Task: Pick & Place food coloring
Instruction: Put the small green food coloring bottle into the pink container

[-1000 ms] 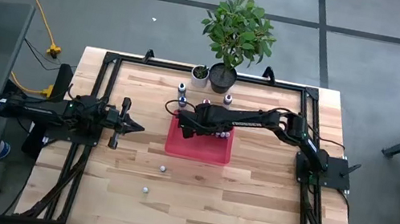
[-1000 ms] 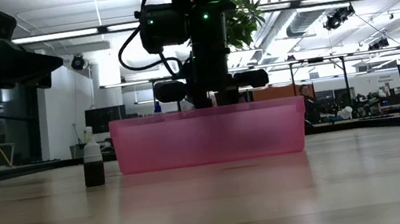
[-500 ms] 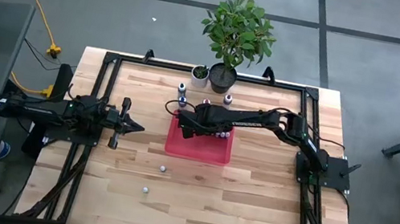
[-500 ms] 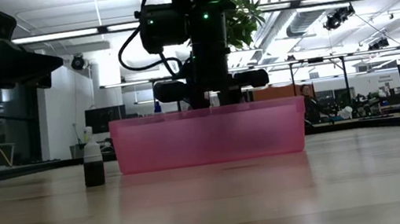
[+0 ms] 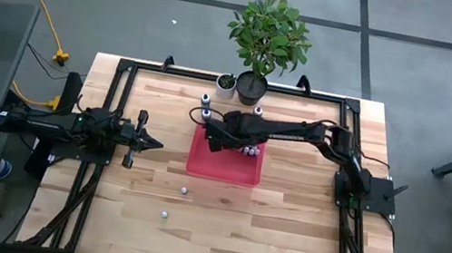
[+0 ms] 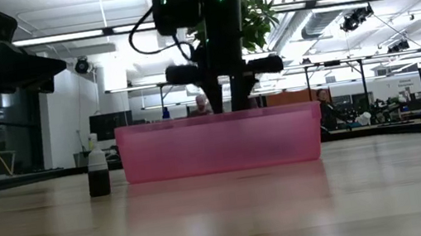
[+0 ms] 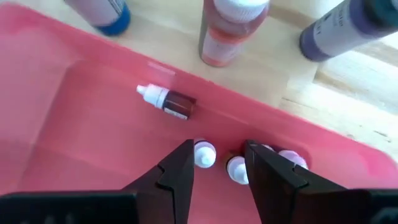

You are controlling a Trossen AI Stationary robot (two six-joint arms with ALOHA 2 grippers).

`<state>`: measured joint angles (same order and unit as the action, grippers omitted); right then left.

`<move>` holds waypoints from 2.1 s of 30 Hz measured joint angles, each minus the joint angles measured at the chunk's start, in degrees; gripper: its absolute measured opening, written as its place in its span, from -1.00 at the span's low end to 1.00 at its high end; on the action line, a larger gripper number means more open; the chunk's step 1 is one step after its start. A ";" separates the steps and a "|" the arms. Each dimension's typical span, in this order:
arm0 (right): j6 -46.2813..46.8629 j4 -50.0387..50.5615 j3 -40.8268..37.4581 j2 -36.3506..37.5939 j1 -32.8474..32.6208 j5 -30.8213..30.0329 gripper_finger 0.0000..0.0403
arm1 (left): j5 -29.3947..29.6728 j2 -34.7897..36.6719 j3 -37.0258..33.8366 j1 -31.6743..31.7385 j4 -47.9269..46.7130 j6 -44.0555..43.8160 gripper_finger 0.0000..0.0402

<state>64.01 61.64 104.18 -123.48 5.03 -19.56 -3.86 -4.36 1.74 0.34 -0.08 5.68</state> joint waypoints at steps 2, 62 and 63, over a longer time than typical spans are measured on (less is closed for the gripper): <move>-0.48 -0.15 0.00 1.05 -0.38 -0.04 -0.35 | 0.00 -0.02 0.00 0.02 0.00 0.02 -1.00; -45.19 -9.36 27.00 -15.34 -22.52 12.80 -0.35 | -0.01 -0.01 0.02 0.01 0.00 0.00 -1.00; -44.42 -9.46 27.02 -15.59 -22.17 12.41 -0.35 | 0.00 -0.02 0.00 0.00 0.00 0.00 -1.00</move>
<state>19.58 52.18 131.20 -139.07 -17.15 -7.15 -3.86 -4.38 1.74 0.34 -0.08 5.68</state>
